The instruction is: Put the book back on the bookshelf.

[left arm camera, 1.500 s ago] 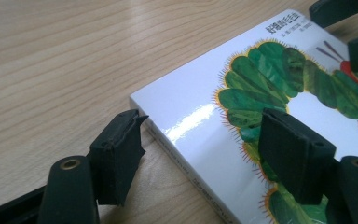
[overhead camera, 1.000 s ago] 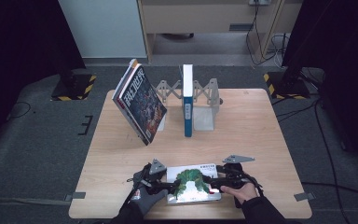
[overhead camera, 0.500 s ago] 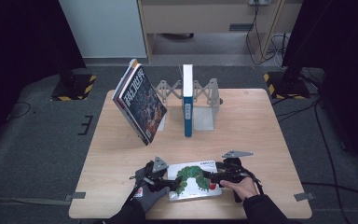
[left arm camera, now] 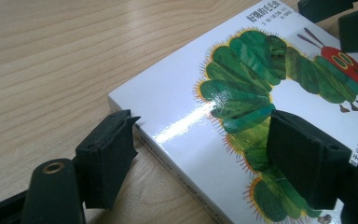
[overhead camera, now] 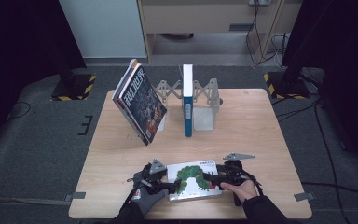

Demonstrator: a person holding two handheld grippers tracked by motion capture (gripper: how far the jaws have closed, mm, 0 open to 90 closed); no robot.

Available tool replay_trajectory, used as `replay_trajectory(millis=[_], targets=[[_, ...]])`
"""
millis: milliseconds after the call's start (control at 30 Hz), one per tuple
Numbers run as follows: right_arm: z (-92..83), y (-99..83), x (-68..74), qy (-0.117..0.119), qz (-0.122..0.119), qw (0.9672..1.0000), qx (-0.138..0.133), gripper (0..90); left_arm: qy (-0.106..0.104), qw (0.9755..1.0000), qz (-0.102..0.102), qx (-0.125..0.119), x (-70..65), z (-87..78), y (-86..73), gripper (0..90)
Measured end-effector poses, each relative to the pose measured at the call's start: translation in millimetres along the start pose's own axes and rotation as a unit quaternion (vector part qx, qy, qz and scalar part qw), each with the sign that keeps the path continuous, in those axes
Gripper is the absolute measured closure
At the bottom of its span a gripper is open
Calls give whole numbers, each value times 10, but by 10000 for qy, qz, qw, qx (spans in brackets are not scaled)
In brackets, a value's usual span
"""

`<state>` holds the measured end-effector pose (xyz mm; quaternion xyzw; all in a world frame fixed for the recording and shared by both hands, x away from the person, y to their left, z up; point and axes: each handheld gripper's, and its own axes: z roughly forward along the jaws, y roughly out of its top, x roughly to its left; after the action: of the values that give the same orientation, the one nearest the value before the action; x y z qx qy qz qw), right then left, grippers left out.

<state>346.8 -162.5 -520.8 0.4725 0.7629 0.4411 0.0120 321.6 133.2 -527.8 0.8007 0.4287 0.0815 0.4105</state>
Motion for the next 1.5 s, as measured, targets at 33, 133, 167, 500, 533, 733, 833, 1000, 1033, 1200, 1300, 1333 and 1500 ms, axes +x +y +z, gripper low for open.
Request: replay_trajectory(millis=[33,133,167,500,533,733,833,1000,1033,1200,1300,1333,1500], targets=[[-22,12,-5,70,88,9999,-81,203,-16,10000,-14,-2,5,-2,1,224],[-47,33,-16,160,143,9996,-169,205,-11,10000,-38,-10,-5,3,0,211],[-49,39,-16,163,122,9996,-191,204,-16,10000,-42,-11,-5,4,0,206],[-133,137,-21,482,286,9950,-830,205,-138,9996,-244,-101,21,8,14,194],[-136,141,-23,499,303,9946,-864,205,-142,9995,-246,-104,22,9,16,193],[-160,158,-25,610,456,9923,-974,214,-149,9995,-244,-153,20,14,25,186],[-175,167,-30,710,556,9900,-1083,222,-147,9994,-249,-172,18,15,30,185],[-166,162,-26,606,520,9921,-970,221,-132,9996,-185,-161,12,18,33,184],[-164,156,-30,600,554,9922,-938,221,-120,9996,-173,-165,8,20,32,184],[-198,160,-32,740,714,9892,-1043,223,-162,9994,-231,-177,16,20,34,183],[-205,156,-23,737,697,9892,-1058,223,-160,9994,-219,-195,14,21,35,183],[-208,153,-22,747,721,9887,-1078,223,-159,9994,-222,-201,13,22,35,183],[-250,156,-11,853,809,9866,-1135,229,-211,9991,-281,-235,19,26,39,182]])
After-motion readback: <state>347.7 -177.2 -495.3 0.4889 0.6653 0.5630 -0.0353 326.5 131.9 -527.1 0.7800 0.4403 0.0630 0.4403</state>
